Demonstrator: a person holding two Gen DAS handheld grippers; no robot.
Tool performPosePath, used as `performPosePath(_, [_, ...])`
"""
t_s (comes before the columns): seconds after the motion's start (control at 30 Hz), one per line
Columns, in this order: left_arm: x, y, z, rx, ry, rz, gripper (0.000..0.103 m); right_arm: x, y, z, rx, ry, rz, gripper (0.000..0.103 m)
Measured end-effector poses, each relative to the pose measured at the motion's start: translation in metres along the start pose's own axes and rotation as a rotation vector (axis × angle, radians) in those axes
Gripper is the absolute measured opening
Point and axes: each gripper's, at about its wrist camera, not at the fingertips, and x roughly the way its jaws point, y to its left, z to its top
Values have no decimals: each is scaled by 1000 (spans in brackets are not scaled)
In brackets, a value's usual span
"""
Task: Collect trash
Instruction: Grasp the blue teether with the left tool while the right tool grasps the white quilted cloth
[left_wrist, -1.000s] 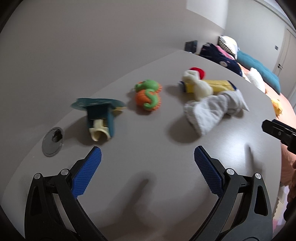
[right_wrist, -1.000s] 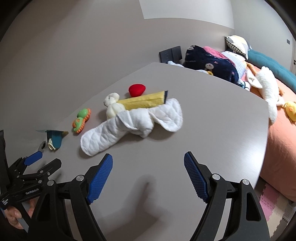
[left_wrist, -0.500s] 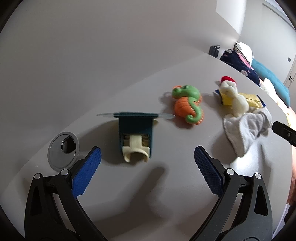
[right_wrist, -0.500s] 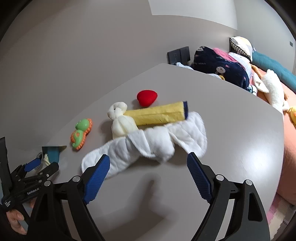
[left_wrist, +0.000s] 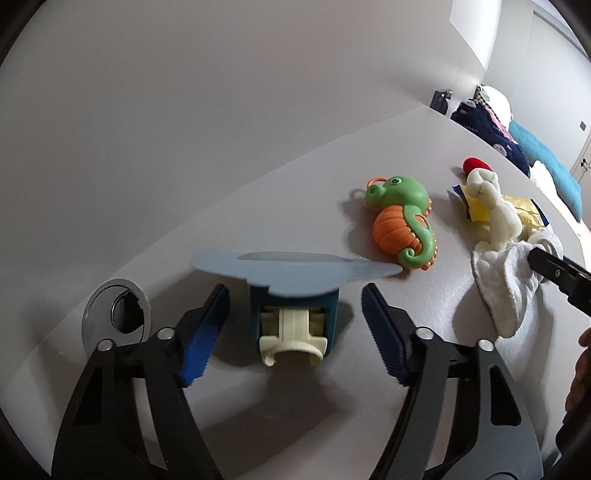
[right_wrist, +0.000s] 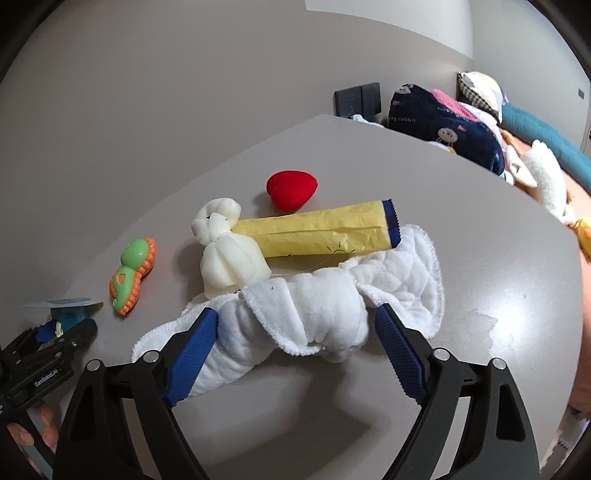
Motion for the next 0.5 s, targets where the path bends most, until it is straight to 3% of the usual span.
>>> performPosePath(0.07, [1, 1, 1, -6, -8, 0, 63, 3, 1, -1, -11, 11, -5, 65])
performPosePath(0.23, [-2, 6, -2, -10, -21, 4, 37, 5, 5, -5, -41, 15, 13, 48])
performPosePath(0.3, [-2, 6, -1, -15, -24, 4, 35, 4, 6, -7, -45, 11, 29, 42])
performPosePath(0.5, [-8, 5, 0, -21, -48, 10, 35, -7, 1, -12, -22, -14, 74, 38])
